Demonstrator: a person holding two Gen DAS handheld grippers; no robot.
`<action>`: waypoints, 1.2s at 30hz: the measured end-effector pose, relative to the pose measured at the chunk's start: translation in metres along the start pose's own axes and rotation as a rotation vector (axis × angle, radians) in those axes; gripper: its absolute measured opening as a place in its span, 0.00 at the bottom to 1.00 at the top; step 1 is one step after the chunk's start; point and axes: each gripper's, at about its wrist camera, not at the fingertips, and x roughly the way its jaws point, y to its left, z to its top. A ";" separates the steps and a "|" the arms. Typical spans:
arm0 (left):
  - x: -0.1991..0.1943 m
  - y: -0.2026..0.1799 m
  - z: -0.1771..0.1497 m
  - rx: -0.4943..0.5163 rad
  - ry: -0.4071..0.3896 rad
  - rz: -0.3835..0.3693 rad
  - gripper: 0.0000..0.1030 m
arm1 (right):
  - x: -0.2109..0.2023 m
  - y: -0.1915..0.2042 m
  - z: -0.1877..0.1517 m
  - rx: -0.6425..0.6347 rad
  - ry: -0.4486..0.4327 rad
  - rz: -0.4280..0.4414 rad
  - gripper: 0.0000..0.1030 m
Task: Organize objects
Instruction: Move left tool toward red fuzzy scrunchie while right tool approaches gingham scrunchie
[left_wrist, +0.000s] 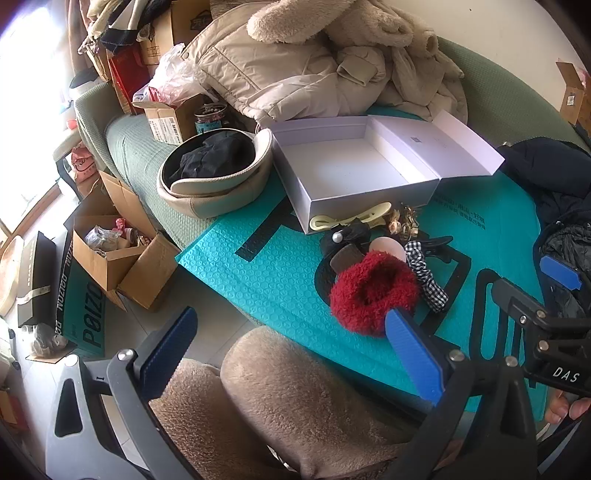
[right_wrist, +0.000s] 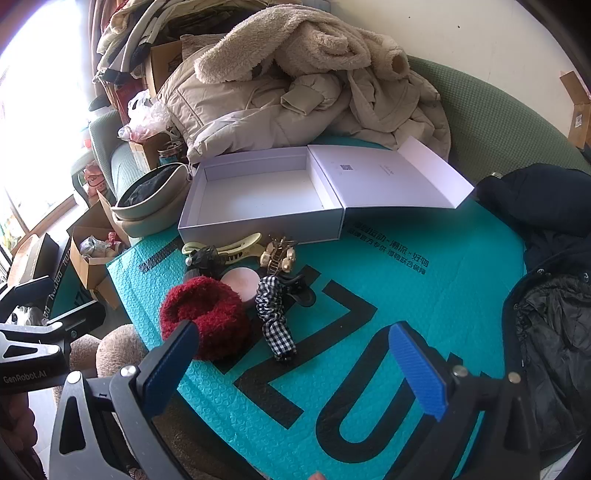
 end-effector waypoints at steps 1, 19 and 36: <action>0.000 -0.001 0.000 0.001 0.000 -0.001 0.99 | 0.000 0.000 0.000 0.000 0.000 0.000 0.99; 0.003 -0.011 0.004 0.021 0.009 -0.023 0.99 | 0.004 -0.001 0.002 -0.006 0.003 0.007 0.99; 0.021 -0.019 0.007 0.022 0.023 -0.059 0.99 | 0.018 -0.018 0.003 -0.005 0.003 0.034 0.99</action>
